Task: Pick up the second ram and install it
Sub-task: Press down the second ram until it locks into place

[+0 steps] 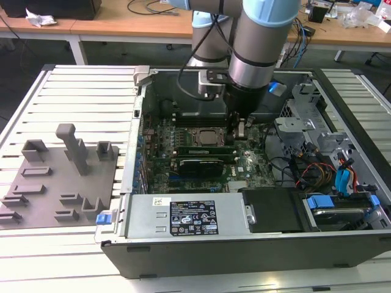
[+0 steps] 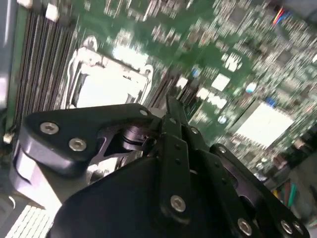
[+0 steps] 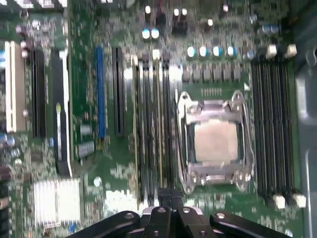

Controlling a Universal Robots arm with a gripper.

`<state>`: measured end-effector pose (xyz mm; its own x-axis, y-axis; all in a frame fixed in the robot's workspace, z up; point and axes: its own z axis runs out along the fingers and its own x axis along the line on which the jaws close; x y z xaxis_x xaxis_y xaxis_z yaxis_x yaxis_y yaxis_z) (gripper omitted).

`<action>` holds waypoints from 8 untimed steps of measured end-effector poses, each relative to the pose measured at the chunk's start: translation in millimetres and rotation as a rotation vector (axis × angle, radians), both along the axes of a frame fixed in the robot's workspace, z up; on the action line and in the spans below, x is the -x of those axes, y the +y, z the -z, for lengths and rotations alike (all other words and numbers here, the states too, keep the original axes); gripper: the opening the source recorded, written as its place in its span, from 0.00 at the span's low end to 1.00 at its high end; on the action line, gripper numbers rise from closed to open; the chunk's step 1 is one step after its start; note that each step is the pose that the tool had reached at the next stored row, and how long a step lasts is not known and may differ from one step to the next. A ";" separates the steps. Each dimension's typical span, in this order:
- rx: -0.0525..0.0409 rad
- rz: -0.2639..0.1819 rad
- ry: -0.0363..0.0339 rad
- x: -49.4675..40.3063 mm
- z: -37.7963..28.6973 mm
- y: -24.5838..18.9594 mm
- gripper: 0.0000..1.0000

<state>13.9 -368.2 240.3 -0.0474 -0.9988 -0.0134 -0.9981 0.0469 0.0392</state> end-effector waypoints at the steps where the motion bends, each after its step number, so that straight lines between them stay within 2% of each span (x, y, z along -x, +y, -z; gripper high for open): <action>1: 0.0001 0.000 -0.0006 13.0 0.1 -0.1 0.11; 2: 0.0002 0.000 -0.0009 23.0 0.2 -0.1 0.11; 4: 0.0001 0.000 -0.0023 50.1 0.9 -0.2 0.11; 5: 0.0000 0.000 -0.0031 57.5 1.4 -0.2 0.11; 6: -0.0001 0.000 -0.0044 68.8 3.0 -0.3 0.11; 8: -0.0001 0.000 -0.0046 77.5 5.9 -0.5 0.11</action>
